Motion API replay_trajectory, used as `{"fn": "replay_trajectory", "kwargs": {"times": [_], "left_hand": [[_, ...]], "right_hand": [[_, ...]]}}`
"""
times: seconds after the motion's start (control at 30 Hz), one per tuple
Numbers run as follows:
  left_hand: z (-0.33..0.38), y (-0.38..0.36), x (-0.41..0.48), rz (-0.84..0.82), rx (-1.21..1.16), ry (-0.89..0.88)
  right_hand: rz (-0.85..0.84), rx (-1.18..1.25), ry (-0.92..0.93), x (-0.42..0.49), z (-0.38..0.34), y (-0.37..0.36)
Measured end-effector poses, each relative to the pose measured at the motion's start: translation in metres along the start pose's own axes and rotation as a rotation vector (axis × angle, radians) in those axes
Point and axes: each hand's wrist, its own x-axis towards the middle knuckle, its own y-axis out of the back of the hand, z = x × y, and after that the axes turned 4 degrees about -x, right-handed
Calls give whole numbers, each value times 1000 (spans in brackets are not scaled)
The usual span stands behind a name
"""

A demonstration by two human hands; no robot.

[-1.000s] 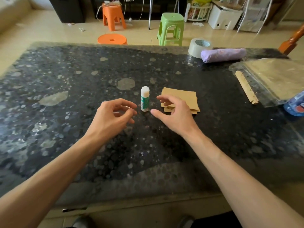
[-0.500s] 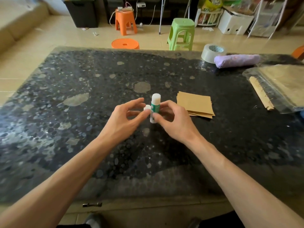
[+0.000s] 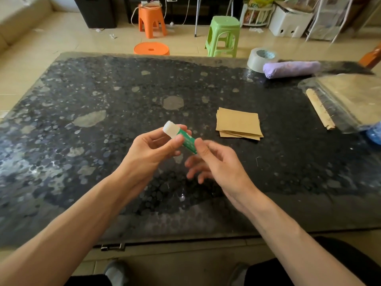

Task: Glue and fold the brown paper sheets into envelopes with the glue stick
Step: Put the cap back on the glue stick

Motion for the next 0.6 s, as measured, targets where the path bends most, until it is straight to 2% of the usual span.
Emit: {"fn": "replay_trajectory", "kwargs": {"times": [0.07,0.2,0.33,0.47,0.53,0.6], "left_hand": [[-2,0,1,16,-33,12],[-5,-6,4,40,-52,6],[-9,-20,3,114,-102,-10],[-9,-28,-1,152,-208,21],[-6,-28,-2,168,-232,29],[-4,-27,-2,178,-201,18]], "right_hand": [[-32,127,-143,-2,0,-2],[-32,279,-176,0,1,3],[60,125,-59,1,1,7],[209,-77,221,2,2,6],[213,-33,211,1,0,4],[188,43,103,-1,-3,2]]}}
